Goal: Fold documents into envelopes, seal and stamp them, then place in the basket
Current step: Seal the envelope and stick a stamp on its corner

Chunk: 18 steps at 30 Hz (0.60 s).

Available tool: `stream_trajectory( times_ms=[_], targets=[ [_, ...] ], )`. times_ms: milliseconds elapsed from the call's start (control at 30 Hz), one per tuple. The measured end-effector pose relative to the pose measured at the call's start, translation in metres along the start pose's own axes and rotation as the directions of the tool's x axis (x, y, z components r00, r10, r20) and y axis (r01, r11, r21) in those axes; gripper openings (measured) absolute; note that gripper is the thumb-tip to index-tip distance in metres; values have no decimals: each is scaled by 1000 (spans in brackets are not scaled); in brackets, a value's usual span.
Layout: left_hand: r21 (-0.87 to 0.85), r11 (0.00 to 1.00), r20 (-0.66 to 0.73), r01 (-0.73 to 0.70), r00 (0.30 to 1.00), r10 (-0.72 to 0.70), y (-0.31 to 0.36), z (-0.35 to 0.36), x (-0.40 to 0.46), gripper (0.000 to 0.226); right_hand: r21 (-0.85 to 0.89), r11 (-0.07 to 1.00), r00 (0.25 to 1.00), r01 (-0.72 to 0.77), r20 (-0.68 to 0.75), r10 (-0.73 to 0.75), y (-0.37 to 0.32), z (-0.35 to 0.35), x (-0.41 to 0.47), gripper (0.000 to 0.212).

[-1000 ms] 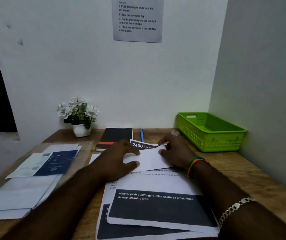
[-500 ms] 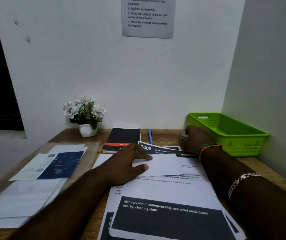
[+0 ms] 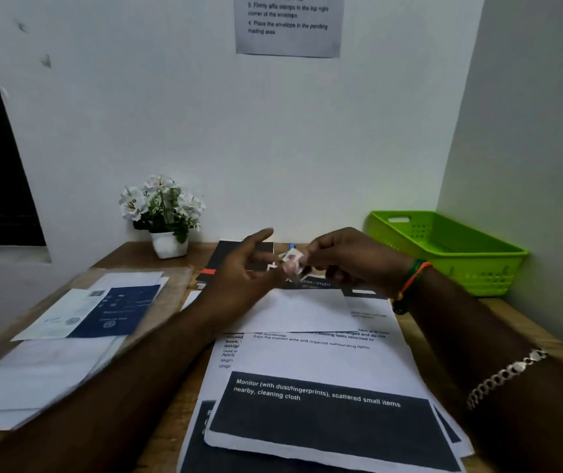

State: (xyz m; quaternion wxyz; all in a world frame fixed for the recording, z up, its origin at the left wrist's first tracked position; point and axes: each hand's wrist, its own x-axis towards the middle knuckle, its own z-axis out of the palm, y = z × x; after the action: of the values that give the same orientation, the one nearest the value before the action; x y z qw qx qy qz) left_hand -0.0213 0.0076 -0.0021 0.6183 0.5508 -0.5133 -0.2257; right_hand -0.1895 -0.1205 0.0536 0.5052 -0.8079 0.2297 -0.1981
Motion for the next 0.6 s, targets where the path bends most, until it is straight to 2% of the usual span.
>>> stream_trajectory(
  times_ms=[100, 133, 200, 267, 333, 400, 500, 600],
  targets=[
    [-247, 960, 82, 136, 990, -119, 7, 2, -5, 43, 115, 993, 991, -3, 134, -12, -9, 16, -5, 10],
    [-290, 944, 106, 157, 986, -132, 8, 1, -7, 34, 125, 992, 990, 3, 140, -21, -9, 19, -5, 13],
    [-379, 905, 109, 194, 980, -165, 10, 0, -7, 27, 108, 994, 997, 32, 62, -39, -9, 22, -5, 19],
    [-463, 854, 91, 237, 971, -220, 12, -1, -4, 30, 77, 990, 992, 114, -69, -109, -10, 21, -5, 17],
    [-525, 809, 74, 265, 961, -267, 11, -3, -2, 38, -4, 967, 956, 254, -151, -252, -10, 17, -5, 11],
    [-538, 799, 69, 271, 958, -278, 9, -4, 0, 42, -112, 924, 913, 365, -149, -379, -10, 16, -5, 6],
    [-551, 792, 55, 263, 959, -279, 8, -5, 1, 38, -209, 893, 905, 399, -69, -420, -6, 20, -5, 11],
    [-539, 801, 45, 258, 959, -279, 8, -4, 1, 41, -319, 843, 878, 432, -64, -474, -2, 23, -3, 18]
  ],
)
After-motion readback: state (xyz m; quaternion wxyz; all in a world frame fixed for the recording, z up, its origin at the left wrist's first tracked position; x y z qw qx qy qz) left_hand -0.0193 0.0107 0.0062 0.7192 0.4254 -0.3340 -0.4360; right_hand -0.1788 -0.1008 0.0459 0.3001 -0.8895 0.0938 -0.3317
